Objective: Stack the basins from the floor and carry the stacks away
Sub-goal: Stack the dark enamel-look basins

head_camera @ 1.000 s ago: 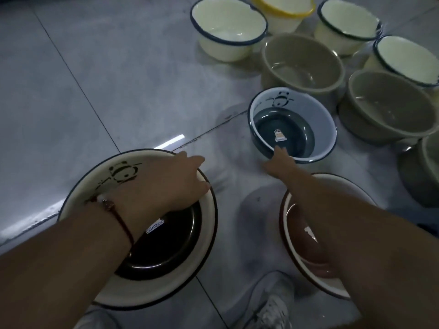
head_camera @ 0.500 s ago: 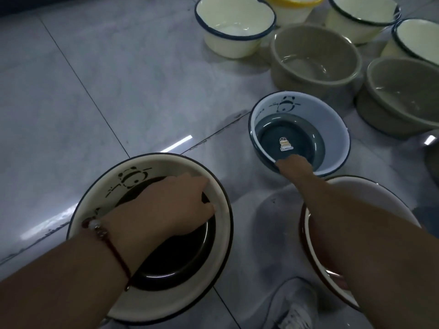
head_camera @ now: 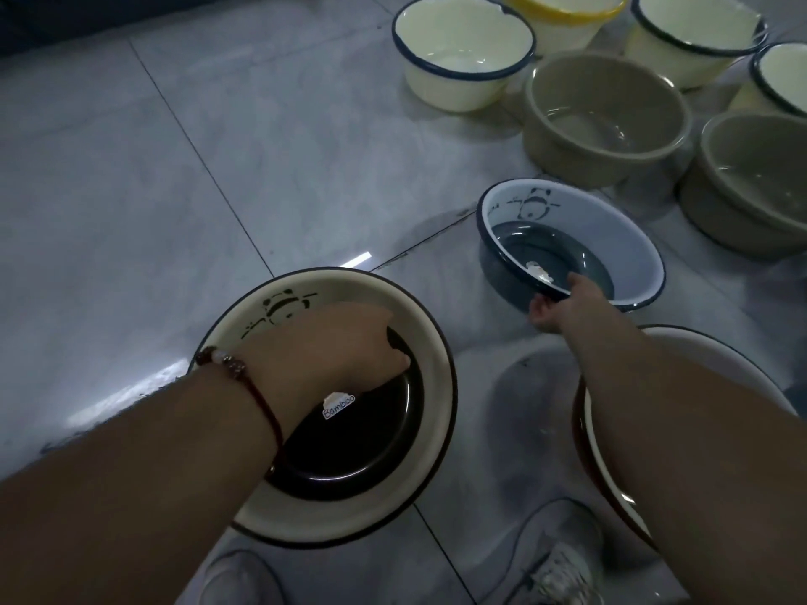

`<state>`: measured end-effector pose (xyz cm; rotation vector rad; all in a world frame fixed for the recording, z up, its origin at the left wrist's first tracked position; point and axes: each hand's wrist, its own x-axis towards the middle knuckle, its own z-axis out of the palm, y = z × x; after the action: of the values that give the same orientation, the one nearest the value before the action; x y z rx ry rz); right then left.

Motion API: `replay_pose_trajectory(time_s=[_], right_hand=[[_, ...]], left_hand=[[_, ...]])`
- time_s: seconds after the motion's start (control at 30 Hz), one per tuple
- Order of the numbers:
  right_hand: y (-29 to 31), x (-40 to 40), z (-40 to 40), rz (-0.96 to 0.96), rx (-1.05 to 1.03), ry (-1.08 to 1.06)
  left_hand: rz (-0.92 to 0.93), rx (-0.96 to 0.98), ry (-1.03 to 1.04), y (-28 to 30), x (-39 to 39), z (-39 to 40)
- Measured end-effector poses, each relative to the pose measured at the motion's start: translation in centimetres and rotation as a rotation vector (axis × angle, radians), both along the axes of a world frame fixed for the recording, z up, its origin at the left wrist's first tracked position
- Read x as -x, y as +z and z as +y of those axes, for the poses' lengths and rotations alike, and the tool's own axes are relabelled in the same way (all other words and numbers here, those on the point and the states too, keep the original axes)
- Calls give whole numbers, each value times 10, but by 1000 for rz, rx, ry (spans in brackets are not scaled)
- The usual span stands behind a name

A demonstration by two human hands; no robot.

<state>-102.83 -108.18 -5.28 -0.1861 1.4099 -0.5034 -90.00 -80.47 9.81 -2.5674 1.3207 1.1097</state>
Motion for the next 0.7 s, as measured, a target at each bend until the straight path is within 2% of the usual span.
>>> replay_pose_trajectory(time_s=[0.17,0.27,0.4,0.6,0.7], right_hand=[[32,-3,11,235,-77,-58],[69,2,26,234,-98,-64],[131,12,56,143,3,119],[230,36,84,127,246,449],[248,66,114,100,353,525]], left_hand=[[-16,-3,-5,6,-8,10],[-13,34,-27,13,-10,16],[-39,44,-34,30,-10,28],[-53,130,67,58,-7,69],[-20,205,117,62,-3,95]])
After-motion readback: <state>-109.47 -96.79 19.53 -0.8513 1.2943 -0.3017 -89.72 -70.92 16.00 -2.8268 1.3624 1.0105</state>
